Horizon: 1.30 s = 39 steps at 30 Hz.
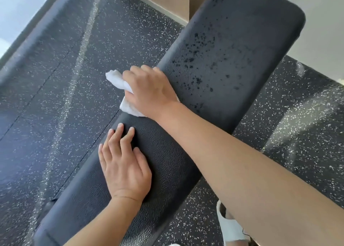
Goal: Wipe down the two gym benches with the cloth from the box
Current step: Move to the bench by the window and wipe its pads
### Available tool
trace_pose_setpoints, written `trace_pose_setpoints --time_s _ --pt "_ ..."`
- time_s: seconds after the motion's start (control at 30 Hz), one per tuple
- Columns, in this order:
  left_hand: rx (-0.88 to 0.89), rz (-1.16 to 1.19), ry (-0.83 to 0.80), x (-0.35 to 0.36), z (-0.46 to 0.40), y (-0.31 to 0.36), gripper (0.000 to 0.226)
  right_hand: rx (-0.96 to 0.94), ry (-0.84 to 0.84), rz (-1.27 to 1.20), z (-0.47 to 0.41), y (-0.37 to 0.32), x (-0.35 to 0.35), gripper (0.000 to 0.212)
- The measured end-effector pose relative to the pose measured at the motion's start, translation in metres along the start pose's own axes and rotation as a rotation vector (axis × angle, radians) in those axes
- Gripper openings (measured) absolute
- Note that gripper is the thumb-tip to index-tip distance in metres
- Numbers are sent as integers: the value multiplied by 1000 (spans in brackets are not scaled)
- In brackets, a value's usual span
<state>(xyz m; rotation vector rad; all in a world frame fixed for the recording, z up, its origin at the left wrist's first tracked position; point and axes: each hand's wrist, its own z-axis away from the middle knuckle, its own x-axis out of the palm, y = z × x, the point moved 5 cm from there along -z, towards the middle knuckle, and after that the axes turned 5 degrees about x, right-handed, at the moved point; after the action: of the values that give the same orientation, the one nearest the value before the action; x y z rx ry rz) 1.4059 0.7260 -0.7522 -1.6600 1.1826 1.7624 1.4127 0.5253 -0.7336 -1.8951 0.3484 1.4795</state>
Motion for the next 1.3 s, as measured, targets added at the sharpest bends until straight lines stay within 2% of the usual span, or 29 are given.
trace_pose_setpoints --time_s 0.1,0.27,0.37,0.47,0.53,0.63,0.73,0.83,0.97,1.07,1.17,1.23,1.3 --pt "-1 -1 -14 1 1 -2 46 -40 52 -98 63 10 -13 20" --pt "-13 -4 -10 0 1 -2 48 -249 -16 -175 169 58 -32 17" --pt "-16 -15 -11 0 1 -2 48 -397 -65 -174 157 66 -34 14" --pt "-18 -5 -16 0 0 -3 47 -489 -68 -155 109 55 -30 17" --pt "-21 -9 -22 0 1 -2 47 -429 -49 -171 59 48 -26 21" --pt "-20 -21 -22 -1 1 -3 48 -182 -4 -109 -17 35 -15 19" --pt "-14 -28 -19 0 1 -3 48 -77 13 -78 -39 21 -5 17" --pt "-14 -15 -25 -2 1 -3 48 -94 31 -93 0 18 -12 18" --pt "-14 8 -38 -4 0 -2 48 -140 -19 -138 103 21 -19 19" --pt "-14 43 -49 -6 0 -2 48 -294 -61 -126 153 27 -22 16" --pt "-19 82 -80 -12 1 -1 49 -469 -44 -35 134 37 -27 16" --pt "-13 116 -107 -16 0 -3 48 -341 12 -24 101 45 -31 19" --pt "37 141 -160 -22 0 -7 53 -85 18 -37 72 47 -29 21"
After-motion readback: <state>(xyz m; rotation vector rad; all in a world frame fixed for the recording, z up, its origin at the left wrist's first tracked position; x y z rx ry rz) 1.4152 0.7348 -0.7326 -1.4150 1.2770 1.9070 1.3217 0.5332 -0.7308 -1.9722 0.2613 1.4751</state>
